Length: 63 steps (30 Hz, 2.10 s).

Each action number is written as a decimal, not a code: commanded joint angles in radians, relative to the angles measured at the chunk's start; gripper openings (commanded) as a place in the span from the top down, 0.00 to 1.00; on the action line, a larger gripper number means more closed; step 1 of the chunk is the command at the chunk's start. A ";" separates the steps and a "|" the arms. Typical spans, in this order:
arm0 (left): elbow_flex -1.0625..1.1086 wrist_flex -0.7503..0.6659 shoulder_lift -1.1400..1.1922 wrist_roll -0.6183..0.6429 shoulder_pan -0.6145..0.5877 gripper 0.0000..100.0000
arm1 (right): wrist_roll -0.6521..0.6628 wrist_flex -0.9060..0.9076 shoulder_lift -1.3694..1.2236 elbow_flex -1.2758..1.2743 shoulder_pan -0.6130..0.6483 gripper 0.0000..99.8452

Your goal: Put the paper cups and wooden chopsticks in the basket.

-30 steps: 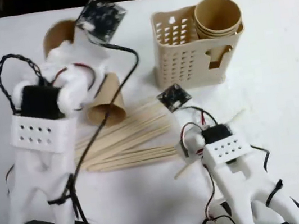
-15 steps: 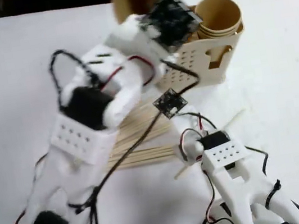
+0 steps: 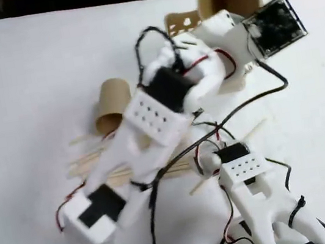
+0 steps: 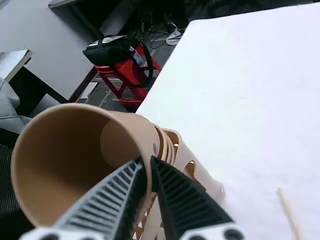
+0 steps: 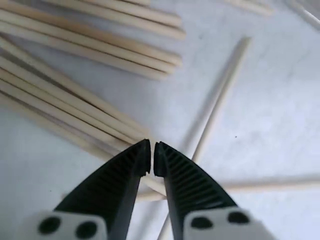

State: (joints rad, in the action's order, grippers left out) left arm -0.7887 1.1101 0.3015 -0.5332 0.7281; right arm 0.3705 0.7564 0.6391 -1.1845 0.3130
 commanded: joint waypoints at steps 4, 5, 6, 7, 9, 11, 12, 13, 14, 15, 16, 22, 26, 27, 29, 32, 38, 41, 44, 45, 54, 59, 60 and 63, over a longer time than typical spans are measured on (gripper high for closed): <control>-0.278 0.150 0.162 -0.020 0.005 0.97 | 0.011 -0.012 0.028 0.003 0.007 0.97; -0.310 0.161 0.177 -0.020 0.001 0.97 | 0.011 -0.012 0.028 0.003 0.007 0.97; -0.341 0.169 0.194 -0.018 -0.004 0.97 | 0.011 -0.012 0.028 0.003 0.007 0.97; -0.365 0.176 0.206 -0.017 -0.004 0.97 | 0.011 -0.012 0.028 0.003 0.007 0.97; -0.402 0.183 0.228 -0.014 -0.016 0.96 | 0.011 -0.012 0.028 0.003 0.007 0.97; -0.428 0.186 0.245 -0.012 -0.028 0.92 | 0.011 -0.010 0.028 0.002 0.007 0.97; -0.436 0.184 0.249 -0.011 -0.036 0.90 | 0.011 -0.010 0.028 0.002 0.007 0.97; -0.443 0.180 0.254 -0.006 -0.044 0.90 | 0.011 -0.010 0.028 0.002 0.007 0.97; -0.453 0.176 0.257 0.011 -0.050 0.90 | 0.011 -0.010 0.028 0.002 0.007 0.97; -0.460 0.167 0.259 0.023 -0.059 0.90 | 0.011 -0.010 0.028 0.002 0.007 0.97; -0.466 0.157 0.259 0.029 -0.067 0.90 | 0.011 -0.010 0.028 0.002 0.007 0.97; -0.473 0.066 0.260 0.037 -0.101 0.90 | 0.011 -0.010 0.028 0.002 0.007 0.97; -0.468 0.015 0.260 0.037 -0.116 0.90 | 0.011 -0.010 0.028 0.002 0.007 0.97; -0.468 -0.006 0.260 0.037 -0.117 0.90 | 0.011 -0.010 0.028 0.002 0.007 0.97; -0.466 -0.077 0.274 0.037 -0.119 0.93 | 0.011 -0.010 0.027 0.002 0.007 0.97; -0.466 -0.199 0.332 0.031 -0.113 0.98 | 0.011 -0.010 0.025 0.002 0.007 0.97; -0.476 -0.330 0.449 0.029 -0.087 0.98 | 0.011 -0.010 0.019 0.002 0.007 0.97; -0.476 -0.339 0.483 0.029 -0.076 0.98 | 0.011 -0.010 0.019 0.002 0.007 0.97; -0.476 -0.339 0.493 0.028 -0.073 0.98 | 0.011 -0.010 0.019 0.002 0.007 0.97; -0.476 -0.342 0.493 0.028 -0.073 0.98 | 0.011 -0.012 0.019 0.002 0.007 0.97; -0.537 -0.399 0.492 0.028 -0.074 0.98 | 0.012 -0.012 0.019 0.000 0.007 0.97; -0.591 -0.399 0.499 0.028 -0.076 0.98 | 0.012 -0.012 0.019 0.000 0.007 0.97; -0.591 -0.394 0.499 0.028 -0.079 0.98 | 0.012 -0.012 0.019 0.000 0.007 0.97; -0.600 -0.362 0.490 0.028 -0.091 0.98 | 0.012 -0.012 0.019 0.000 0.007 0.97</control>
State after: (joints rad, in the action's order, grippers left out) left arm -1.3349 0.7342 0.8140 -0.5086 0.6391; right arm 0.3736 0.7564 0.6391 -1.1876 0.3130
